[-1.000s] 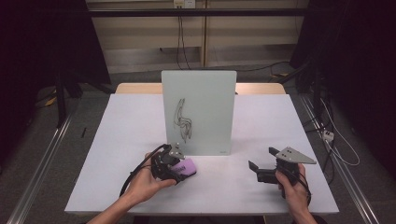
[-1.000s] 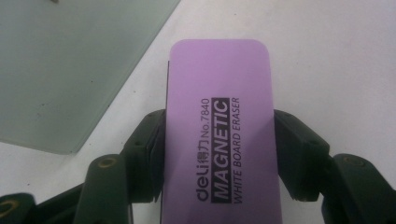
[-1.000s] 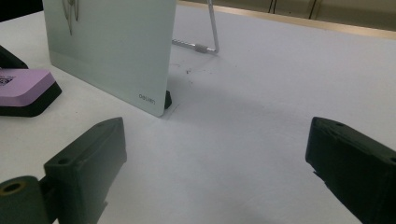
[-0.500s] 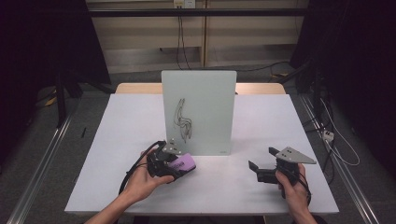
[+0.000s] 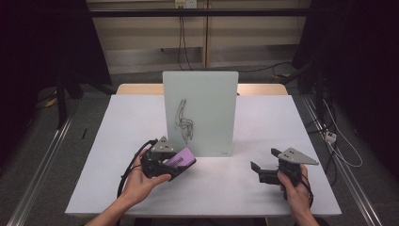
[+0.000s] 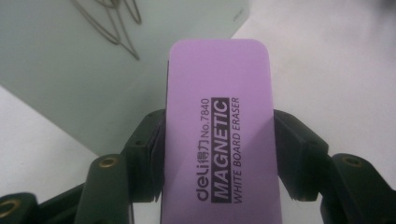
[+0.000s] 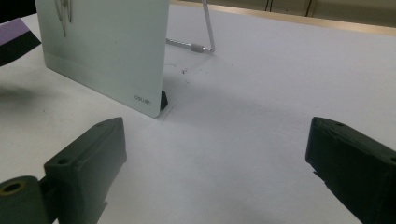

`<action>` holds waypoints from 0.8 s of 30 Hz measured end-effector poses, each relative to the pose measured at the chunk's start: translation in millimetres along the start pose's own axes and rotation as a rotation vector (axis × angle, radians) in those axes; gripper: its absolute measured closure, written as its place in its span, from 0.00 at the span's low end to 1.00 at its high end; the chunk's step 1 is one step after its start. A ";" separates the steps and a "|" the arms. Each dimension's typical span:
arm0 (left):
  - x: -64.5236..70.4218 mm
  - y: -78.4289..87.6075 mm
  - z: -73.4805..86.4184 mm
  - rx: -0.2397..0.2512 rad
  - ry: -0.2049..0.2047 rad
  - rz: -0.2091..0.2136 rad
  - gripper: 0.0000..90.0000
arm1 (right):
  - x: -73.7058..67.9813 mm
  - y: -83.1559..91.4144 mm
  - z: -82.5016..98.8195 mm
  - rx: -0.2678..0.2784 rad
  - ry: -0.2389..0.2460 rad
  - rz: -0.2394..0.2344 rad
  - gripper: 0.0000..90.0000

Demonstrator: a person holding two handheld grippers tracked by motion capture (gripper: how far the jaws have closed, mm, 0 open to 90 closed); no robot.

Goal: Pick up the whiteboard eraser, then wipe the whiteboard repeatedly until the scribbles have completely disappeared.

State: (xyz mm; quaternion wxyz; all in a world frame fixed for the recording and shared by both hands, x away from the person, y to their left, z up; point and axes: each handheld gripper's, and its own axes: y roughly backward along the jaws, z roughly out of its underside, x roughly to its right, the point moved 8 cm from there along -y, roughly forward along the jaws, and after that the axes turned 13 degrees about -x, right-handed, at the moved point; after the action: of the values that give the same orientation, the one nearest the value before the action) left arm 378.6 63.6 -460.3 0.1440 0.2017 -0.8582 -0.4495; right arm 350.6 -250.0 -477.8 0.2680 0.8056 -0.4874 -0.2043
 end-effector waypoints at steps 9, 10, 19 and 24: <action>-8.6 14.1 -1.2 0.083 0.016 -0.019 0.46 | -2.0 -1.4 -0.7 -0.001 0.014 -0.007 0.06; -9.5 14.7 -1.8 0.095 0.021 -0.021 0.46 | -2.1 -1.0 -0.5 -0.001 0.012 -0.009 0.06; -14.9 23.8 -2.4 0.176 0.037 -0.056 0.46 | -2.2 2.0 0.3 0.005 0.010 -0.012 0.05; -16.7 30.5 -4.0 0.217 0.026 -0.069 0.46 | -3.8 3.1 0.7 0.005 0.016 -0.016 0.05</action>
State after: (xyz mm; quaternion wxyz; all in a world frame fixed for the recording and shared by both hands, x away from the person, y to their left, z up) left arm 388.4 84.4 -433.8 0.1170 0.2511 -0.8924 -0.3562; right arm 346.4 -247.9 -476.1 0.2683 0.8116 -0.4794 -0.1987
